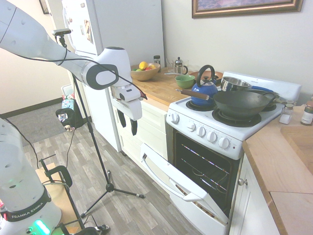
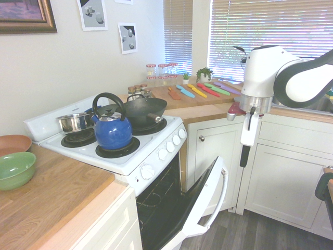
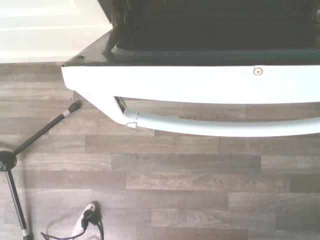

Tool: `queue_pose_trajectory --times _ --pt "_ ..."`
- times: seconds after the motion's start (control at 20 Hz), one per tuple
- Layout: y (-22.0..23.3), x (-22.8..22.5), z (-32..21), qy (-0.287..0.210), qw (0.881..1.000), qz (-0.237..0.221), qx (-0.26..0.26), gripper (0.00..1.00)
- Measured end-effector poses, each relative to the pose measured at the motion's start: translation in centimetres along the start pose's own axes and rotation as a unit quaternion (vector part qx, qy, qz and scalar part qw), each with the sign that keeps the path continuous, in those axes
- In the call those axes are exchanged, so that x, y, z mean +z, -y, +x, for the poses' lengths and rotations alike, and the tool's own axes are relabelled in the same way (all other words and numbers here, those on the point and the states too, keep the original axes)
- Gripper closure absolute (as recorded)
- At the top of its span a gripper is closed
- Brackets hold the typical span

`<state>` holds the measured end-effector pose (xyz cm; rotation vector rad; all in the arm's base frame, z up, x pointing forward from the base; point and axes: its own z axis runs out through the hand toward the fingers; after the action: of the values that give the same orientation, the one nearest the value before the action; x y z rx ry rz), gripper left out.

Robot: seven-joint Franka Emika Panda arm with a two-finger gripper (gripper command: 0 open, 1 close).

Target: Close the oven

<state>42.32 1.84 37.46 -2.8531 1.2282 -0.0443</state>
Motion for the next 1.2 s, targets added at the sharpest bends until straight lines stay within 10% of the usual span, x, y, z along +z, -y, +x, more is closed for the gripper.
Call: queue_pose_trajectory --times 0.65,1.2 --pt "0.9 9.5 0.3 0.033 0.997 -0.043 0.048 0.00" --pt "1.2 21.0 2.2 0.008 0.999 0.005 0.031 0.00"
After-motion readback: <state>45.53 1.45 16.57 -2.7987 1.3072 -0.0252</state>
